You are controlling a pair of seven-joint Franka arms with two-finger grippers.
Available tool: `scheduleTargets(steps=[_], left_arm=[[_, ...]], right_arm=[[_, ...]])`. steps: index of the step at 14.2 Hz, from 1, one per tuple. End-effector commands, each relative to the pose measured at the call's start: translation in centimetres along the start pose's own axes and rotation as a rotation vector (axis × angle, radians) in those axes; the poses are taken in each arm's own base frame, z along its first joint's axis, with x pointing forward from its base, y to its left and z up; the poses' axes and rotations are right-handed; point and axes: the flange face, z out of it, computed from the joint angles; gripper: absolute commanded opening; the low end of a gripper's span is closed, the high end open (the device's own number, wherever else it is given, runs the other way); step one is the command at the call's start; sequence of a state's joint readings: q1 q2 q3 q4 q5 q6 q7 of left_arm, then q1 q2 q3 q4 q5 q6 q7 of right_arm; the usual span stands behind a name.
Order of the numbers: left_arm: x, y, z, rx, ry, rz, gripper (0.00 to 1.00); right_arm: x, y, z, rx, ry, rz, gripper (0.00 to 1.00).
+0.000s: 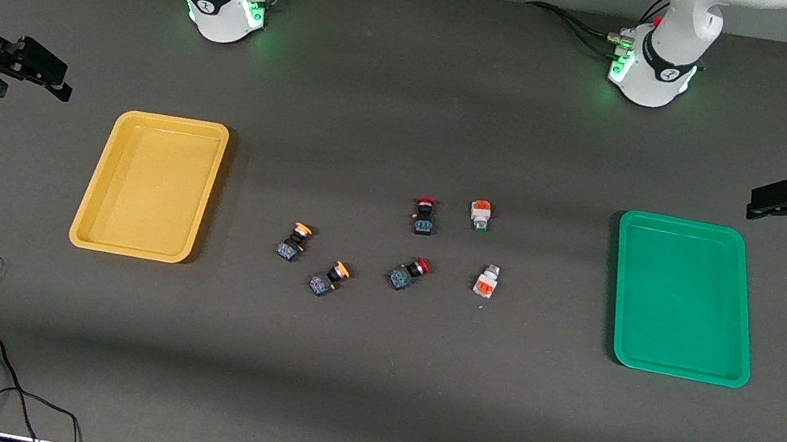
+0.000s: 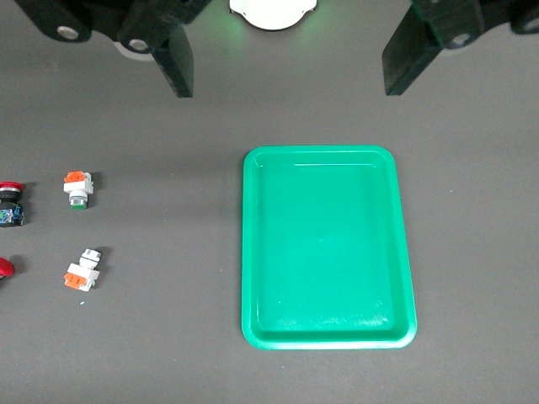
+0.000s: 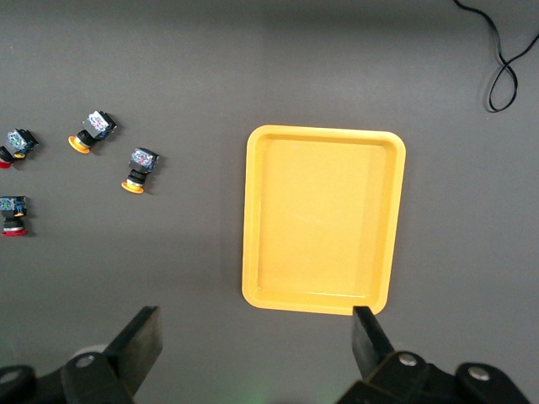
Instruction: Place green and yellow buttons in trays
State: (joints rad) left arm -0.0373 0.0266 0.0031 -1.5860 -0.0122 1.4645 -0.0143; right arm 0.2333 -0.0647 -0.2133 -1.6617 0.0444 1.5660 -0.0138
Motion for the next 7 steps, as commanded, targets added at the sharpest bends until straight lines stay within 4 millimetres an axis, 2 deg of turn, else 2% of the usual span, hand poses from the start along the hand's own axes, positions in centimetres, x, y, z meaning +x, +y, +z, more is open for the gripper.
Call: scheduleTargets(steps=[1,5,7], left_arm=[[0.01,0.08,-0.65,0.014,0.015,0.02,1.0],[-0.03,0.09,-0.75,0.014,0.018,0.02,1.0],[0.03,0.09,-0.67,0.014,0.016,0.015,1.0]], right_arm=[[0.28,-0.24,-0.45,-0.007,-0.007,0.012,1.0],[0.28,-0.19,-0.6,-0.005,-0.004,0.013,1.0],[0.17,-0.57,-0.02,-0.007,-0.027,0.009,1.0]])
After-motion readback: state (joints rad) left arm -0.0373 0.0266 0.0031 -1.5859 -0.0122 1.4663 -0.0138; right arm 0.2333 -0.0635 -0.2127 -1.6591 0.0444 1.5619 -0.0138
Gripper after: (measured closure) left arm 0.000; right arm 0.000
